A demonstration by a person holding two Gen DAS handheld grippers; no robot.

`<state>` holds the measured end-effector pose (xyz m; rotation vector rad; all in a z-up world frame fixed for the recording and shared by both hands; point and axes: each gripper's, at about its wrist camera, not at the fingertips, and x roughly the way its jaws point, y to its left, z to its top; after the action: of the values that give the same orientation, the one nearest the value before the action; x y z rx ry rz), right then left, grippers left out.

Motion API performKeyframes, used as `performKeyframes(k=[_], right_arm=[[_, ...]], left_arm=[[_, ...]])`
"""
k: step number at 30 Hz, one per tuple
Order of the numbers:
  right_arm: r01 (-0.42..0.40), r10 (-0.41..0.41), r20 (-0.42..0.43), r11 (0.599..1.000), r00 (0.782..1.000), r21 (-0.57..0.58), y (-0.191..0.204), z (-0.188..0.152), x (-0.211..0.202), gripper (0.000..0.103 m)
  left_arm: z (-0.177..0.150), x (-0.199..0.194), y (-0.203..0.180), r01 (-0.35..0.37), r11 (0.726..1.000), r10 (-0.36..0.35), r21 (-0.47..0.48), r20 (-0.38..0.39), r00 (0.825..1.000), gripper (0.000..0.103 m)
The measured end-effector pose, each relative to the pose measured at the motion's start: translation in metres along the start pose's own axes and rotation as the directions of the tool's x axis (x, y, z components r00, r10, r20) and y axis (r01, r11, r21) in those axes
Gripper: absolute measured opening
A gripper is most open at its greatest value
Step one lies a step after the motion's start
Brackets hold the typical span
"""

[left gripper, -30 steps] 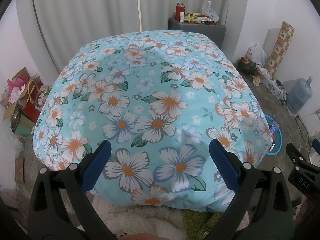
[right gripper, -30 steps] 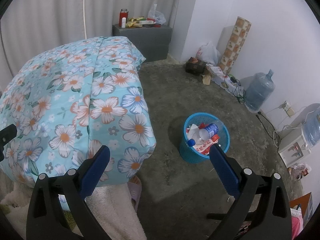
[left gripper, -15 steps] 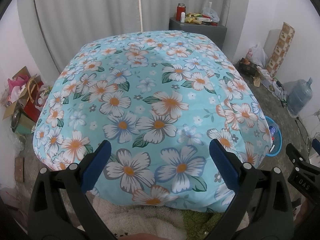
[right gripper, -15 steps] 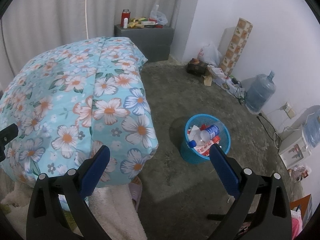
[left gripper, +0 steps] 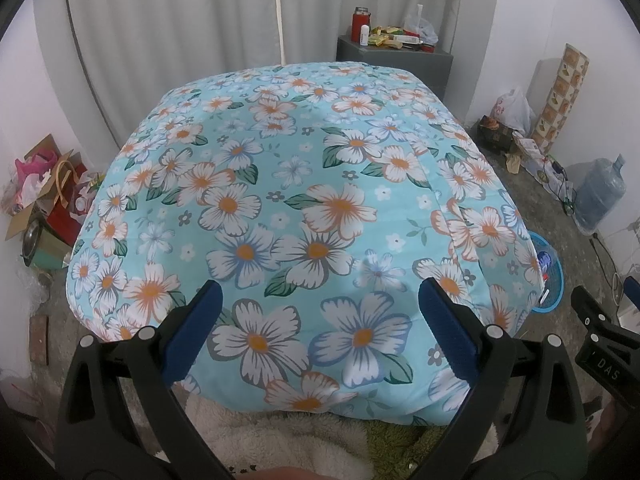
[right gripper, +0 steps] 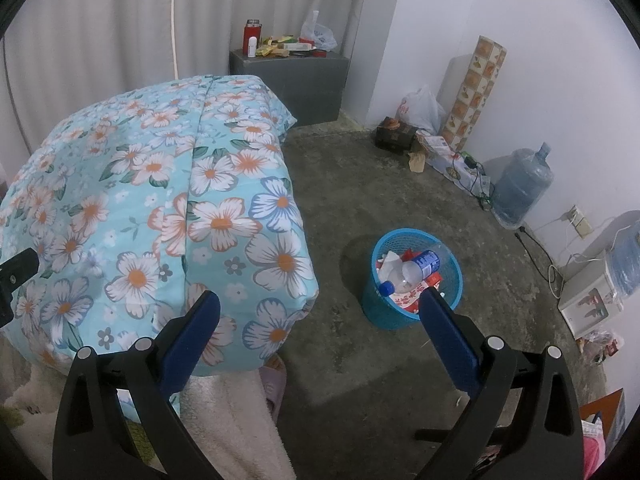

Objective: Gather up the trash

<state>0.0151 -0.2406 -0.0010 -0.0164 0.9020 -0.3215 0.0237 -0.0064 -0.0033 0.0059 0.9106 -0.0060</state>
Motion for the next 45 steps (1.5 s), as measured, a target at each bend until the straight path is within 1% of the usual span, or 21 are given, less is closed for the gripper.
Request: performKeyframes(k=[45], right_arm=[[-0.001,0.001,-0.002,1.000,1.000,0.005,0.0009,-0.0004,0.0002,0.097]], left_arm=[[-0.0022,0.0010,0.0009,-0.001,1.000,0.001,-0.002,-0.001,1.000,0.094]])
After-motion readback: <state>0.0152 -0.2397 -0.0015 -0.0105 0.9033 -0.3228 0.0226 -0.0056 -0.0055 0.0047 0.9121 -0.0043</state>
